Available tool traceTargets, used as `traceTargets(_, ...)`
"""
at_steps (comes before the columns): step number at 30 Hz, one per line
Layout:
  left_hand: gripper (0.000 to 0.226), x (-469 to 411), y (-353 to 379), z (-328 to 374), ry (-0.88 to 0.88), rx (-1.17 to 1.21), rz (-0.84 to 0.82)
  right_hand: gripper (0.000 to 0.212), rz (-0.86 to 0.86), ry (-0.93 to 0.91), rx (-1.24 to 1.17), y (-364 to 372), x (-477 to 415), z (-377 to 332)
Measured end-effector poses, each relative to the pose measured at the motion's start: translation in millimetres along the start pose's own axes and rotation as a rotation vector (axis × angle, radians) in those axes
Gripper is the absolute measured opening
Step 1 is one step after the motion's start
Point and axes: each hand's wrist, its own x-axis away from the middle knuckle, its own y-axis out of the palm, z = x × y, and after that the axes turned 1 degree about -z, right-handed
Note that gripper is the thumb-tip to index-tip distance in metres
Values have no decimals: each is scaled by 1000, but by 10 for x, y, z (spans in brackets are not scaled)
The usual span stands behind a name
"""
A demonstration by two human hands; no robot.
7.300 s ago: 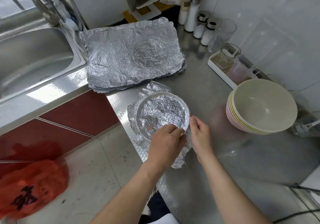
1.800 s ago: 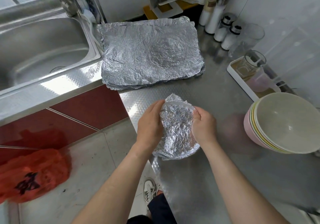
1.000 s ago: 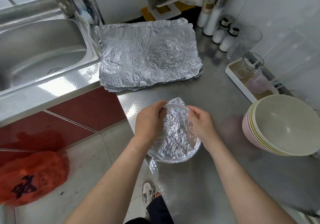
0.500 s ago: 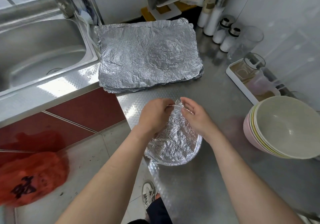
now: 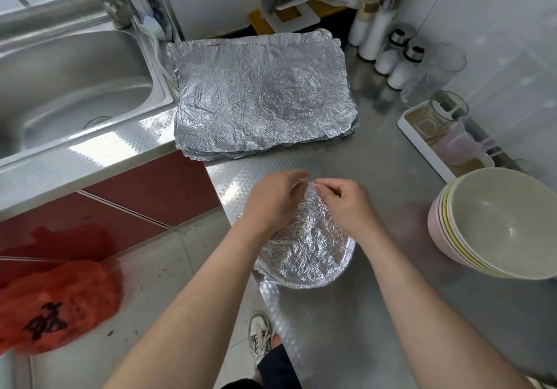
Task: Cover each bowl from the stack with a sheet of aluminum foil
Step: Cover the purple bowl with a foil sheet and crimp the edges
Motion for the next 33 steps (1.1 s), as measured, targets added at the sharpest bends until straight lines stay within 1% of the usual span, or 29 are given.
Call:
traceTargets(3,32,118,-29,-120,-49,23,45,22,49,-4,24,-18,37,-16)
traceTargets(5,31,213,-31,-189,-109,90,59,22,56,0,29,-17,53,-32)
traceTargets(8,31,304,21,-222,-176,201,92,22,28,-5,58,-10,52,-51)
traceTargets(12,32,380,36,-235,-202,250,138,22,-9,-21,82,-3,29,-83)
traceTargets(14,34,416,23,-250,-195,212,231,21,79,5,64,-24,37,-57)
traceTargets(17,33,568,33,-227,-229,132,432,19,285,81,18,-36,135,9)
traceTargets(19,32,703,65,-159,-308,122,533,18,386,139,-14,-1,241,69)
traceTargets(21,34,819,97,-78,-446,196,559,15,422,189,-57,38,340,117)
traceTargets(23,41,904,150,-41,-612,351,544,13,400,217,-90,44,391,136)
traceTargets(24,45,938,178,-35,-689,451,531,16,366,225,-95,24,385,121)
traceTargets(27,58,1007,249,-1,-827,711,427,34,178,202,-67,-71,265,31)
traceTargets(29,65,990,289,28,-847,854,360,37,64,148,-8,-109,178,-40)
traceTargets(30,66,958,297,45,-831,899,352,36,38,121,25,-111,152,-64)
traceTargets(33,63,816,297,84,-747,951,389,32,57,71,91,-61,136,-70)
